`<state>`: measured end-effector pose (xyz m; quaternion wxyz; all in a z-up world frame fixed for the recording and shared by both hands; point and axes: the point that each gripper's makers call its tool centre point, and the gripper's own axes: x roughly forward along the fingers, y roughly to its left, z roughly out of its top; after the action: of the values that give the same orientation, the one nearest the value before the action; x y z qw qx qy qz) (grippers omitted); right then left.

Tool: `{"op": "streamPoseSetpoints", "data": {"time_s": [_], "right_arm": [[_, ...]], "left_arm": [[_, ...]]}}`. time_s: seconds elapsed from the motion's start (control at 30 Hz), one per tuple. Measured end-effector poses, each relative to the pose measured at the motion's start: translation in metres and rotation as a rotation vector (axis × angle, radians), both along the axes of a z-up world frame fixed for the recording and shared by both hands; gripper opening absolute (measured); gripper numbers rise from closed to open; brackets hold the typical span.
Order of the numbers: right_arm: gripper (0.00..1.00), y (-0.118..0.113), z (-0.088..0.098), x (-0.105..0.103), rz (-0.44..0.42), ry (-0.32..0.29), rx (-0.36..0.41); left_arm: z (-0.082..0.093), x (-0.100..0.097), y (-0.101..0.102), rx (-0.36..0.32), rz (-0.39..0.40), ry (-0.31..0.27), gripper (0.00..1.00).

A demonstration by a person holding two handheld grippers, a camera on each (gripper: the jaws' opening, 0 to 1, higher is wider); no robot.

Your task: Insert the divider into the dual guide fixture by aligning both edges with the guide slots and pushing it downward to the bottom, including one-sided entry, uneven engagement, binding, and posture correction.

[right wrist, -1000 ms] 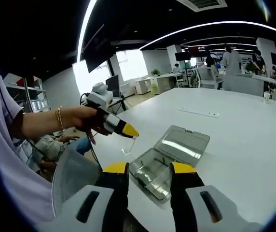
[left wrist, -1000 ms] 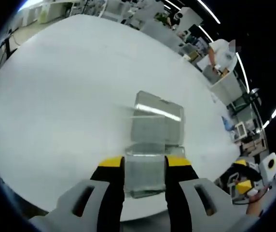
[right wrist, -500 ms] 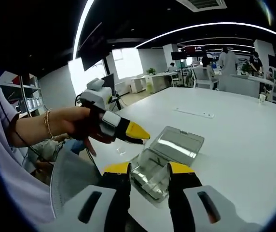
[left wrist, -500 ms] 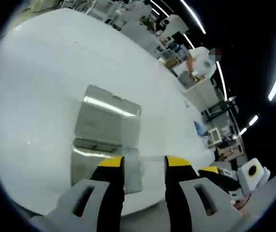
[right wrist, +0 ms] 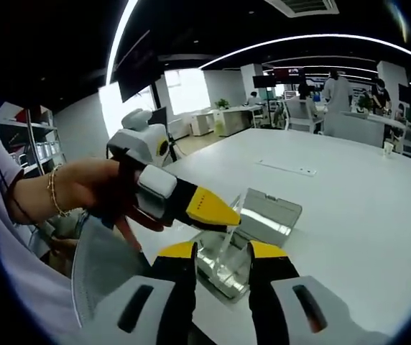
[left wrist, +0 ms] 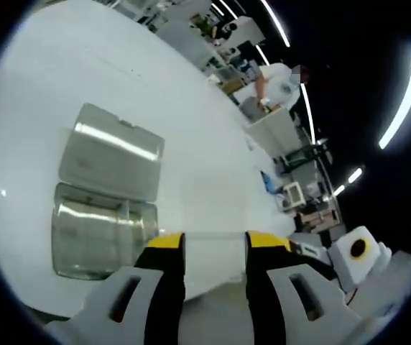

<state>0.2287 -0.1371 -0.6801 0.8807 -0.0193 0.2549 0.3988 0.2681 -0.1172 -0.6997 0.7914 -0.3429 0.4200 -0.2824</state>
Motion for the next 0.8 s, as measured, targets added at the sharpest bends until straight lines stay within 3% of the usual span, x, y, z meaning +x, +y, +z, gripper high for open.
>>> {"op": "streamPoseSetpoints", "data": {"time_s": [0.27,0.8], "right_arm": [[0.21,0.000,0.001,0.003,-0.018,-0.003,0.005],[0.13,-0.007,0.002,0.010,-0.065,0.003,0.007]], "left_arm": [[0.008,-0.005,-0.011,-0.019,-0.014,-0.013,0.30],[0.007,-0.011,-0.018,-0.053,-0.023,0.014,0.30]]}}
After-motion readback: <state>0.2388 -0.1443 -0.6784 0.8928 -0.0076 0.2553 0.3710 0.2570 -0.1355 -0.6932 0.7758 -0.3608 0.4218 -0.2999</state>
